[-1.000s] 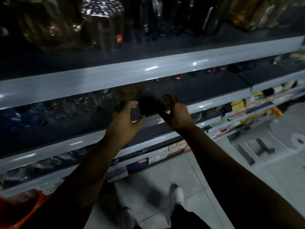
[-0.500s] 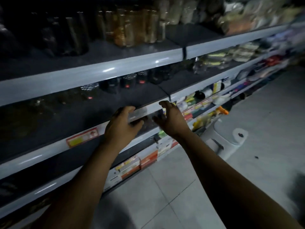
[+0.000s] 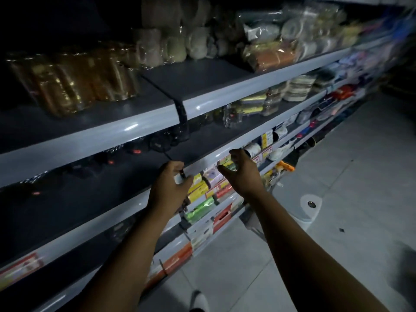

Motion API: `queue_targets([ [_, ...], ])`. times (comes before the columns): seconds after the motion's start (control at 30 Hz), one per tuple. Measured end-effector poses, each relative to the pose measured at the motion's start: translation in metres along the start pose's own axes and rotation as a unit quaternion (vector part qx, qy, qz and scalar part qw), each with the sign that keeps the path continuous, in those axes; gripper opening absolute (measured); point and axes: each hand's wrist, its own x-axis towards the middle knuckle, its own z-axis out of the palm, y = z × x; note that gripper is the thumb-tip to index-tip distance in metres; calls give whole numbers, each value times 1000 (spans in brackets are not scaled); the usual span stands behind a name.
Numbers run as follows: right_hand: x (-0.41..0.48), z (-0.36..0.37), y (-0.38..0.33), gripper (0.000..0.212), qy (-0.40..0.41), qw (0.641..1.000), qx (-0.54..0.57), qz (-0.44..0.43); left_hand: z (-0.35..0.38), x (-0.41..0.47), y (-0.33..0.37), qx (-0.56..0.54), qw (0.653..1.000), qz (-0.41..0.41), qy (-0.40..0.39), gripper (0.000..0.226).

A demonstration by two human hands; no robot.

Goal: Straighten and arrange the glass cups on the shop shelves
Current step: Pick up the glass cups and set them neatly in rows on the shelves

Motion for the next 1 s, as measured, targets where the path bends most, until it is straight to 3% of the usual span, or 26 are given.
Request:
queue_targets([
  [0.17,44,-2,25,59,17,999,7,29,23,62,-8,-37,997,-36,59,40],
  [0.4,91,-5,58,58,52,995,48,68,43,106,-13,-34,993,-53,101,63],
  [0.53,129,-7,74,63,71,993,67,70,54,123,-22,-89,984,-84,126,66],
  [0.7,187,-15,89,66,48,998,24,45,73,134,-19,-190,958,-96,194,48],
  [0.83,230,-18,94,71,34,997,54,44,82,145,-20,-223,936,-113,250,39],
  [1.0,271,-5,102,42,-11,992,91,85,78,158,-25,-232,930,-162,234,9],
])
